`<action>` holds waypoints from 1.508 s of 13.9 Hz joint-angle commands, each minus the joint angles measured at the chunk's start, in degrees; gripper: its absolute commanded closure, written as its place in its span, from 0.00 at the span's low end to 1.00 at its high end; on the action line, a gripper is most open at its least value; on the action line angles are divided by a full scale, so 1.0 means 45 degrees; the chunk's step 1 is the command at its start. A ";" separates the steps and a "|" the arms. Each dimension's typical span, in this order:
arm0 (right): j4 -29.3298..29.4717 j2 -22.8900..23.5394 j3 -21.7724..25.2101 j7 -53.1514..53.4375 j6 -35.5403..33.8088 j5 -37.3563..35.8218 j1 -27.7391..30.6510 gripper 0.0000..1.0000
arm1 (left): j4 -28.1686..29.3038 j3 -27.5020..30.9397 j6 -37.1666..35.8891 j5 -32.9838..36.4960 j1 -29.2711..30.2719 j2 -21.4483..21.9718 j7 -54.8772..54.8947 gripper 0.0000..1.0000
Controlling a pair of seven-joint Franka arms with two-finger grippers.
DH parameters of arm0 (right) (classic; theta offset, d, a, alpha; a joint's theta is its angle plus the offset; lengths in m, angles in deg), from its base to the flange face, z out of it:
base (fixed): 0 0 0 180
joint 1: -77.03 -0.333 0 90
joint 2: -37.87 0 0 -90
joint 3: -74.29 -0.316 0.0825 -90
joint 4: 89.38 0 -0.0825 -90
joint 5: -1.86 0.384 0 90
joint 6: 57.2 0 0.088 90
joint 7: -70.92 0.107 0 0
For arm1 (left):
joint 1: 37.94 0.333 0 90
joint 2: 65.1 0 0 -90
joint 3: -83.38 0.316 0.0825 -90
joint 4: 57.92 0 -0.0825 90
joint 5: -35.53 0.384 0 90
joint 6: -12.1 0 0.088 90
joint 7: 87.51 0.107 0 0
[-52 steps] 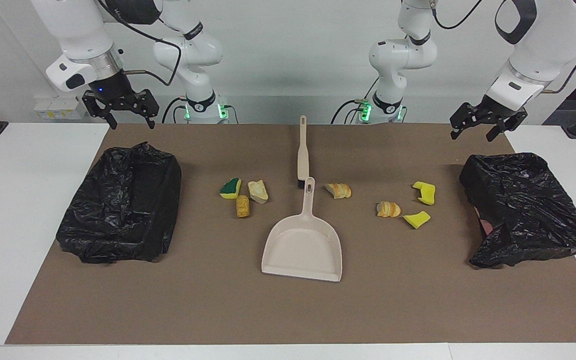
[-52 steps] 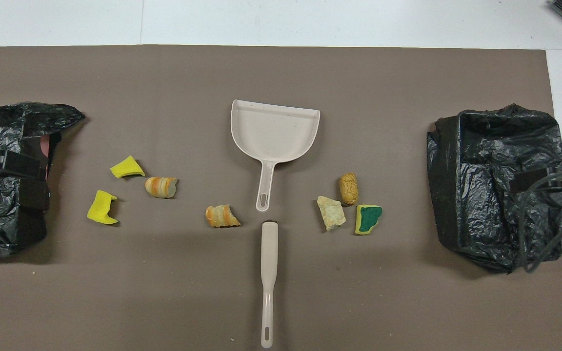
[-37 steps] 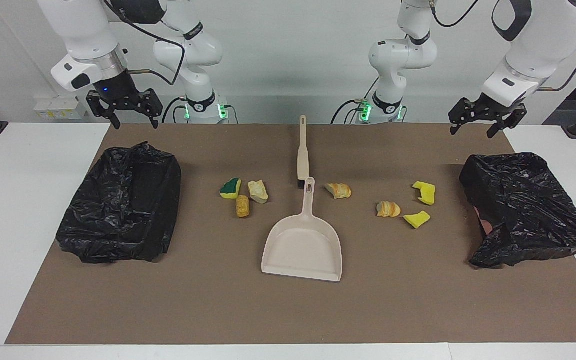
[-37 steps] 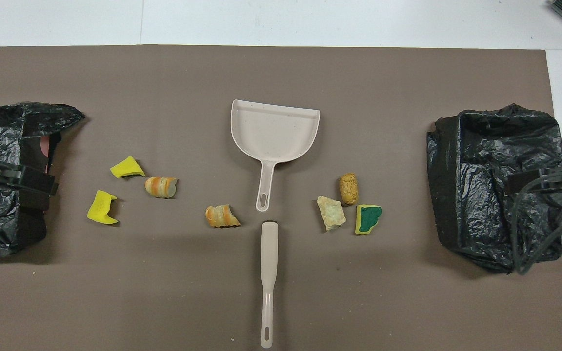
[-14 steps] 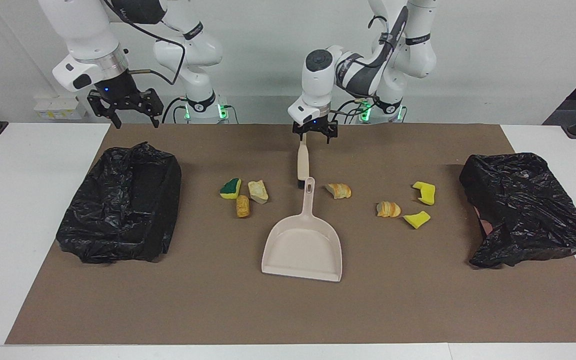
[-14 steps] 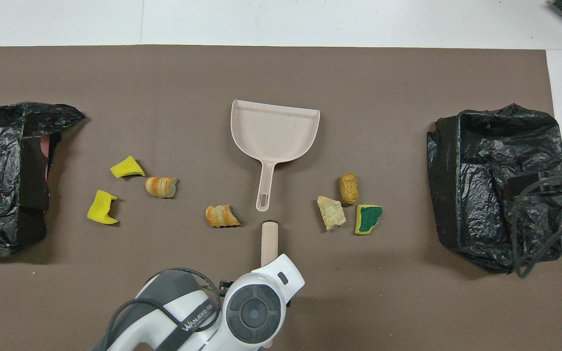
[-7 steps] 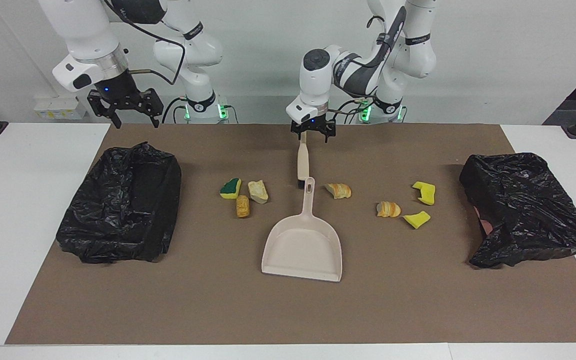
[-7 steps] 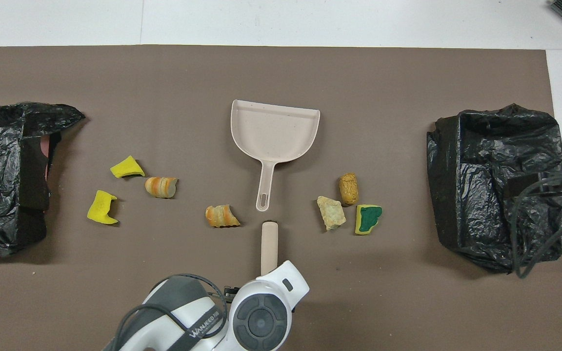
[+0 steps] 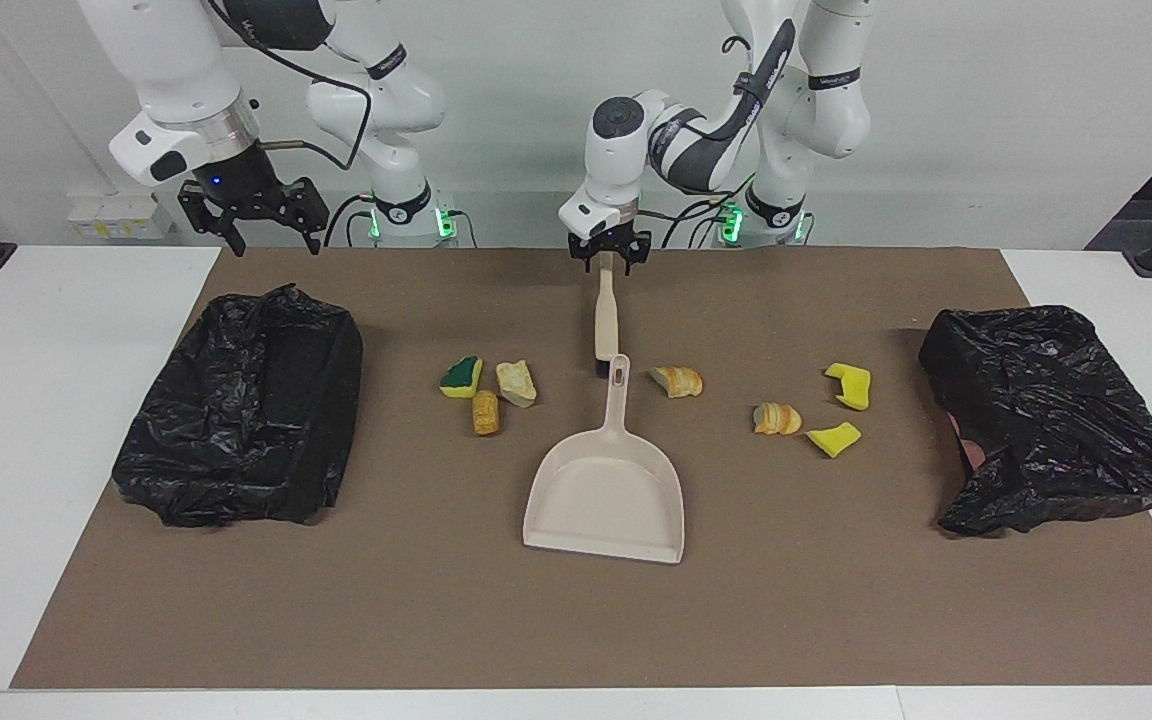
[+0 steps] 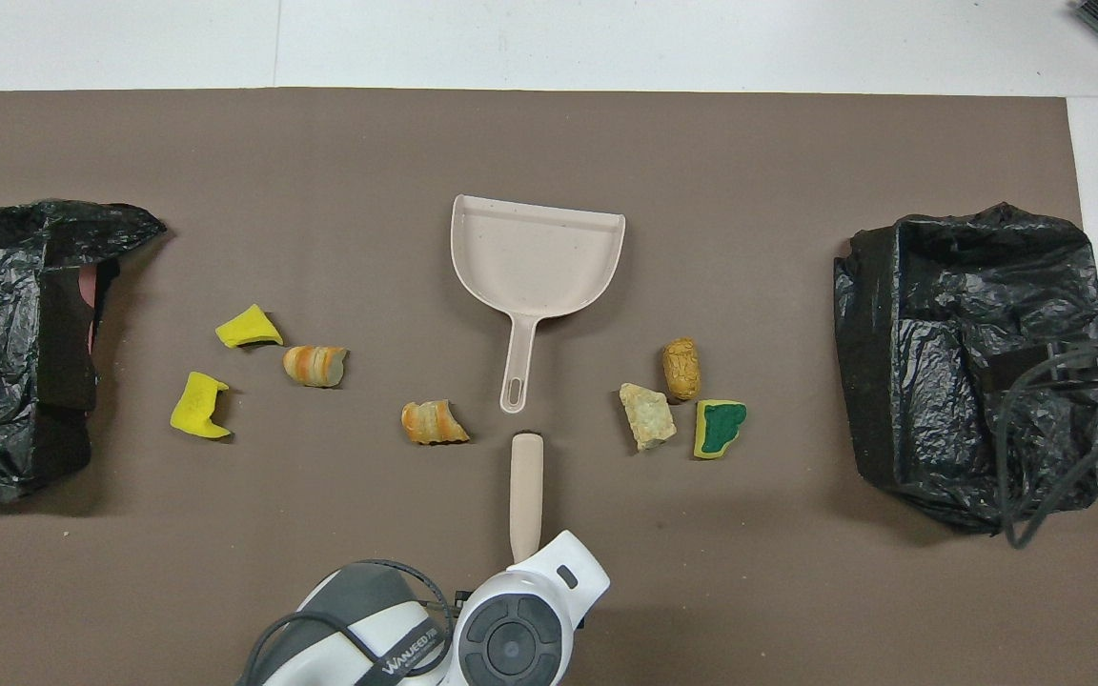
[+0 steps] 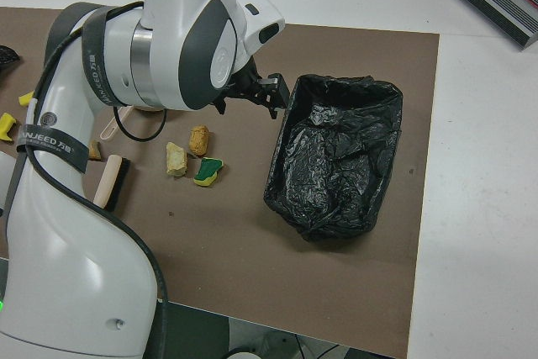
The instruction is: Sweep and dump trash in bin
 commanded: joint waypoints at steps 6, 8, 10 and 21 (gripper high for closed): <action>-0.0259 -0.0311 -0.0143 -0.0253 -0.0173 0.0131 0.0232 0.00 | 0.0119 0.0257 -0.0239 -0.0351 0.0483 0.0199 0.0112 1.00; -0.0259 -0.0311 -0.0143 -0.0253 -0.0173 0.0131 0.0232 0.00 | -0.0696 0.0296 -0.1658 -0.0351 0.0954 0.0221 -0.0004 1.00; -0.0259 -0.0311 -0.0143 -0.0253 -0.0173 0.0131 0.0232 0.00 | -0.1441 0.0296 -0.3243 -0.0351 0.1946 0.0317 0.0034 1.00; -0.0435 0.0351 -0.2676 0.2298 0.0976 0.0170 0.0115 0.00 | -0.2557 0.0335 -0.5144 0.1521 0.6418 0.0963 0.0092 1.00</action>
